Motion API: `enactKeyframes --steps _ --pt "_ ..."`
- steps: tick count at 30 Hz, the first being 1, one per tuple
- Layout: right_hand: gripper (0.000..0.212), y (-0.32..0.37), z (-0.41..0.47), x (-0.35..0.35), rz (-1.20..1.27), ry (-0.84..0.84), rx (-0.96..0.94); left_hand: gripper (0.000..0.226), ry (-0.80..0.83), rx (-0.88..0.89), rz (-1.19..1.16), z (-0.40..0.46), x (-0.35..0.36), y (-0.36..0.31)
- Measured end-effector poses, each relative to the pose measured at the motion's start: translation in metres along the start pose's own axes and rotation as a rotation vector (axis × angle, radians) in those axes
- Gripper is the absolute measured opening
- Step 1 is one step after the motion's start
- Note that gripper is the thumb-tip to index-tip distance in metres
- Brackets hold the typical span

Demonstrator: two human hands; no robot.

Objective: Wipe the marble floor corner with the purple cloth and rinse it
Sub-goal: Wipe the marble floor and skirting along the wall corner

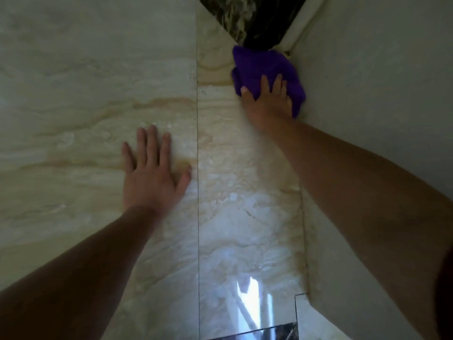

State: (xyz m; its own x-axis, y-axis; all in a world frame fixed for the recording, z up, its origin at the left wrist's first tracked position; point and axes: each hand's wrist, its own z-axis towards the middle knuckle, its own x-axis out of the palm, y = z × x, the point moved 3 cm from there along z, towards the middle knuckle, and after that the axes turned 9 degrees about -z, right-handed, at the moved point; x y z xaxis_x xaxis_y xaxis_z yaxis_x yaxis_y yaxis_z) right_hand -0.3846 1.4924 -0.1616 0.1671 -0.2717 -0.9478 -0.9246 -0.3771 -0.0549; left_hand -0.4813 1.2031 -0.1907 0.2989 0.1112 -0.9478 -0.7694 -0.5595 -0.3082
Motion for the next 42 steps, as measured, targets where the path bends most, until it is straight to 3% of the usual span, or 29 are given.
enactKeyframes --steps 5,14,21,25,28,32,35,38,42 --pt "0.081 0.018 0.039 -0.023 -0.055 0.034 -0.022 0.085 -0.005 -0.011 -0.003 0.001 -0.001 0.0" --pt "0.07 0.082 0.022 -0.016 -0.137 -0.008 -0.16 0.085 -0.012 -0.009 -0.033 0.001 -0.003 0.0" --pt "0.069 0.093 0.021 -0.002 -0.119 -0.151 -0.165 0.086 -0.022 -0.018 -0.046 0.001 -0.003 0.001" --pt "0.067 0.109 0.019 -0.006 -0.285 -0.232 -0.16 0.084 -0.03 -0.021 -0.05 0.0 -0.001 0.002" --pt "0.064 0.135 0.026 -0.008 -0.274 -0.23 -0.31 0.083 -0.036 -0.023 -0.031 0.001 0.0 0.003" --pt "0.065 0.156 0.07 -0.038 -0.123 -0.093 -0.464 0.083 -0.052 -0.009 -0.026 0.0 0.002 0.004" --pt "0.063 0.158 0.082 -0.045 -0.127 -0.103 -0.458 0.085 -0.068 -0.002 -0.016 0.001 0.005 0.006" --pt "0.058 0.138 0.06 -0.032 -0.135 -0.215 -0.441 0.085 -0.073 -0.003 -0.029 0.001 0.003 0.005" --pt "0.051 0.038 0.016 -0.014 -0.145 -0.371 -0.429 0.086 -0.064 -0.004 -0.022 0.003 0.004 0.007"
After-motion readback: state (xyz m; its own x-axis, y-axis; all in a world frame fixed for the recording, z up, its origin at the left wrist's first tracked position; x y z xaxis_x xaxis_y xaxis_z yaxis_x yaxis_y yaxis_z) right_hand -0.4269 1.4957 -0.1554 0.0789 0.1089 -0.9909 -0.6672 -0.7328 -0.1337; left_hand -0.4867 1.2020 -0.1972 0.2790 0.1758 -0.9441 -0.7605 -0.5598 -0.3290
